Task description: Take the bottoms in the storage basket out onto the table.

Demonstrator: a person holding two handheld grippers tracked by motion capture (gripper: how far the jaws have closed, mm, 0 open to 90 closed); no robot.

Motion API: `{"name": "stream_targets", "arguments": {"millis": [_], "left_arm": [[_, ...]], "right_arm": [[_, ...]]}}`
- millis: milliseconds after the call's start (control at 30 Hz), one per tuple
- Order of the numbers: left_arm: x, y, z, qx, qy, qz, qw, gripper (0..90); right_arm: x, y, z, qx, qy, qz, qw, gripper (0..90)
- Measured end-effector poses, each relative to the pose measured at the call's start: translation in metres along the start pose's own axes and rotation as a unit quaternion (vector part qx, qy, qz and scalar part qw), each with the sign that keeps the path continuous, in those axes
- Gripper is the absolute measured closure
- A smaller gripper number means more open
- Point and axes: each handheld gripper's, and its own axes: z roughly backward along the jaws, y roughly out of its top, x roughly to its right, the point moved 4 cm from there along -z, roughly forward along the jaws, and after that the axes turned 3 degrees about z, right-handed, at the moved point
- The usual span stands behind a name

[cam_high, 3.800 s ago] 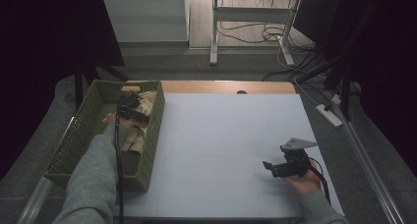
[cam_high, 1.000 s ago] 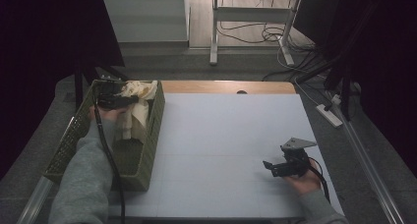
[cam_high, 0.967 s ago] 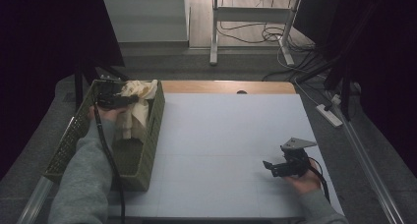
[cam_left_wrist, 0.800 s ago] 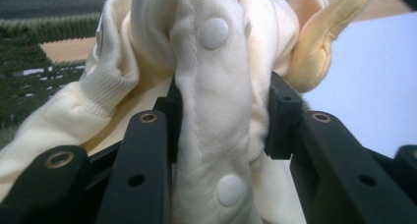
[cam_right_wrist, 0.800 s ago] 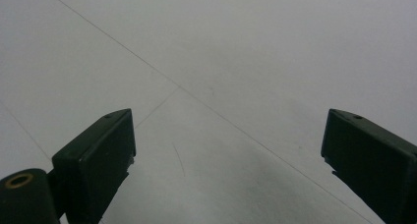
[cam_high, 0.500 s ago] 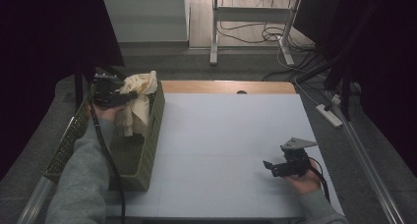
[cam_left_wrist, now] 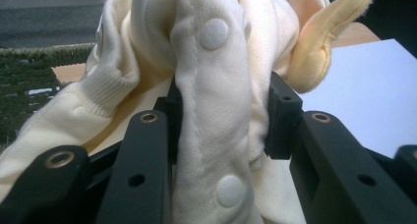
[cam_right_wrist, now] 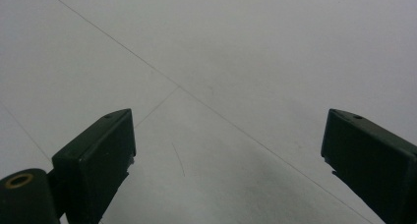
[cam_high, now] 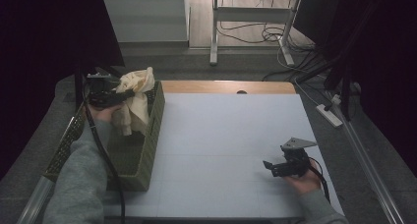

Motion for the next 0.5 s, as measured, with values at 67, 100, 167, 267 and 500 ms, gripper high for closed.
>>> {"name": "stream_targets", "arguments": {"millis": [67, 100, 167, 267, 500], "left_arm": [[0.001, 0.001, 0.002, 0.004, -0.001, -0.001, 1.0, 62.7], [0.001, 0.001, 0.003, 0.007, -0.002, 0.0, 1.0, 62.7], [0.003, 0.001, 0.006, 0.013, -0.004, 0.0, 0.9999, 62.7], [0.005, 0.002, 0.009, 0.019, -0.007, -0.001, 0.9998, 62.7], [0.011, 0.004, 0.014, 0.03, -0.01, -0.008, 0.9995, 62.7]], "right_arm": [[0.0, 0.0, 0.0, 0.0, 0.0, 0.0, 1.0, 6.6], [0.0, 0.0, 0.0, 0.0, 0.0, 0.0, 1.0, 6.6], [0.0, 0.0, 0.0, 0.0, 0.0, 0.0, 1.0, 6.6], [0.0, 0.0, 0.0, -0.001, 0.0, 0.0, 1.0, 6.6], [0.0, 0.0, 0.0, -0.002, -0.002, 0.001, 1.0, 6.6]]}}
